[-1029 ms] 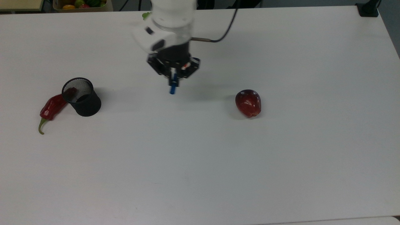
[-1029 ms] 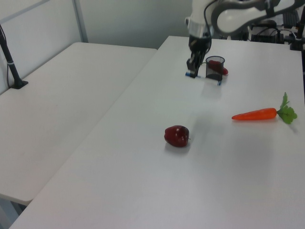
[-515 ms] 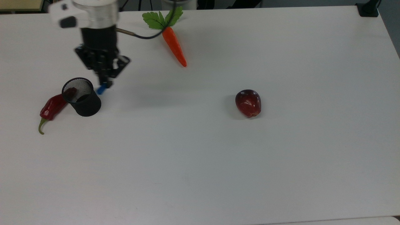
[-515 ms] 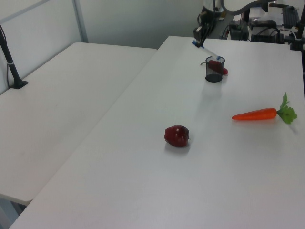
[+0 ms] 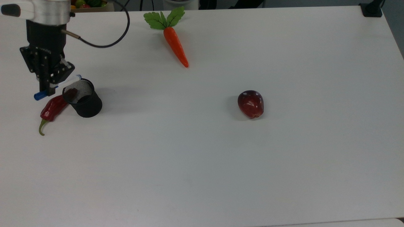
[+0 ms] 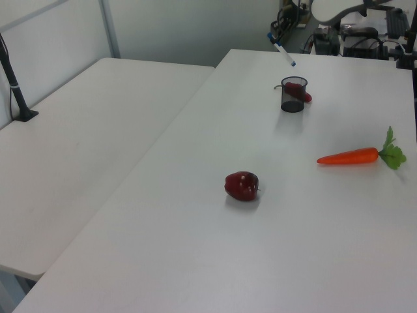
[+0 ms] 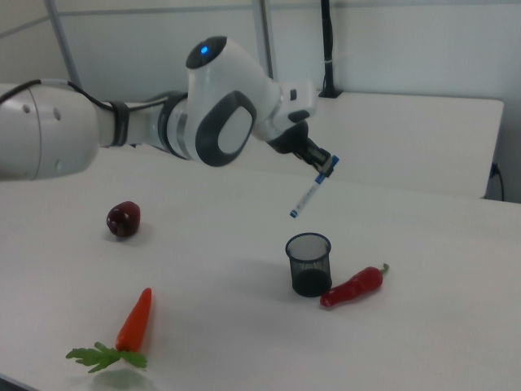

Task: Place marker
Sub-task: 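Lower the marker into the pen cup and open the gripper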

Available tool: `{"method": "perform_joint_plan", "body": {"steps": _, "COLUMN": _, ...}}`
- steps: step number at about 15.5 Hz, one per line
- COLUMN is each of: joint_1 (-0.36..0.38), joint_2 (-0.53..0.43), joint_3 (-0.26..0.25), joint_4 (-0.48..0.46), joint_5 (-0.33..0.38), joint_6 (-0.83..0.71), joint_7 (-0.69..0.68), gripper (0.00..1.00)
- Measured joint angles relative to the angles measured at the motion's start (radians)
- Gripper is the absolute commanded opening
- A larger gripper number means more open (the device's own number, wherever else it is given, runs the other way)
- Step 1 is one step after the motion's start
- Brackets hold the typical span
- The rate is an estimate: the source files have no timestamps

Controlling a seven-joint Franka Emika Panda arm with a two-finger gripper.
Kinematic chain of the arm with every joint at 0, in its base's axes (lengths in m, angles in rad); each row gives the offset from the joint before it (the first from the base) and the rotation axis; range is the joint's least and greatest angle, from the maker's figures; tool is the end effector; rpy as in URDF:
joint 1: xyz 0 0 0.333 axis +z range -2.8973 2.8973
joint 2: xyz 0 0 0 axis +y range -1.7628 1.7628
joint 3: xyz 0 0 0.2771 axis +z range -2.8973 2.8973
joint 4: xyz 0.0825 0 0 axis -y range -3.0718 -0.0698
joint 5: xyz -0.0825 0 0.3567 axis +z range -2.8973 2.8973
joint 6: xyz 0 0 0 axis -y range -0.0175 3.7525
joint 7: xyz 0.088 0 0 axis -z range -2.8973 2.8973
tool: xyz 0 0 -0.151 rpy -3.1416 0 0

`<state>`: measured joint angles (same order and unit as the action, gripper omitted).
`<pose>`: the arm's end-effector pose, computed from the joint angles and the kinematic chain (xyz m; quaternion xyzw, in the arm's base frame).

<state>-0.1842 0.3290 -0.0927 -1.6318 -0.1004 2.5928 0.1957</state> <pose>0.6644 -0.1823 0.4403 0.9312 -0.1836 0.3083 0.0642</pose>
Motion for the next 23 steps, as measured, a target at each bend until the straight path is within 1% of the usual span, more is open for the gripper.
{"method": "perform_joint_plan", "body": {"steps": 4, "joint_1": -0.017, "joint_2": 0.039, "joint_3": 0.0, "joint_4": -0.061, "joint_5": -0.046, "joint_6": 0.106, "joint_7": 0.0, "gripper": 0.14}}
{"method": "perform_joint_plan", "body": {"steps": 9, "joint_1": -0.018, "joint_2": 0.057, "joint_3": 0.0, "joint_4": -0.095, "joint_5": -0.055, "joint_6": 0.115, "joint_7": 0.0, "gripper": 0.14}}
{"method": "perform_joint_plan", "body": {"steps": 11, "joint_1": -0.018, "joint_2": 0.058, "joint_3": 0.0, "joint_4": -0.106, "joint_5": -0.056, "joint_6": 0.115, "joint_7": 0.0, "gripper": 0.19}}
{"method": "perform_joint_plan", "body": {"steps": 12, "joint_1": -0.018, "joint_2": 0.057, "joint_3": 0.0, "joint_4": -0.11, "joint_5": -0.056, "joint_6": 0.115, "joint_7": 0.0, "gripper": 0.24}}
{"method": "perform_joint_plan", "body": {"steps": 13, "joint_1": -0.019, "joint_2": 0.057, "joint_3": 0.0, "joint_4": -0.111, "joint_5": -0.056, "joint_6": 0.115, "joint_7": 0.0, "gripper": 0.33}}
{"method": "perform_joint_plan", "body": {"steps": 14, "joint_1": -0.019, "joint_2": 0.057, "joint_3": 0.0, "joint_4": -0.112, "joint_5": -0.056, "joint_6": 0.115, "joint_7": 0.0, "gripper": 0.46}}
{"method": "perform_joint_plan", "body": {"steps": 15, "joint_1": -0.019, "joint_2": 0.057, "joint_3": 0.0, "joint_4": -0.112, "joint_5": -0.056, "joint_6": 0.115, "joint_7": 0.0, "gripper": 0.47}}
{"method": "perform_joint_plan", "body": {"steps": 16, "joint_1": -0.019, "joint_2": 0.057, "joint_3": 0.0, "joint_4": -0.113, "joint_5": -0.056, "joint_6": 0.115, "joint_7": 0.0, "gripper": 0.53}}
{"method": "perform_joint_plan", "body": {"steps": 17, "joint_1": -0.019, "joint_2": 0.057, "joint_3": 0.0, "joint_4": -0.113, "joint_5": -0.056, "joint_6": 0.115, "joint_7": 0.0, "gripper": 0.73}}
{"method": "perform_joint_plan", "body": {"steps": 18, "joint_1": -0.019, "joint_2": 0.057, "joint_3": 0.0, "joint_4": -0.112, "joint_5": -0.056, "joint_6": 0.115, "joint_7": 0.0, "gripper": 0.9}}
{"method": "perform_joint_plan", "body": {"steps": 19, "joint_1": -0.019, "joint_2": 0.056, "joint_3": 0.0, "joint_4": -0.112, "joint_5": -0.056, "joint_6": 0.115, "joint_7": 0.0, "gripper": 1.0}}
{"method": "perform_joint_plan", "body": {"steps": 23, "joint_1": -0.014, "joint_2": 0.045, "joint_3": 0.001, "joint_4": -0.109, "joint_5": -0.056, "joint_6": 0.109, "joint_7": 0.0, "gripper": 1.0}}
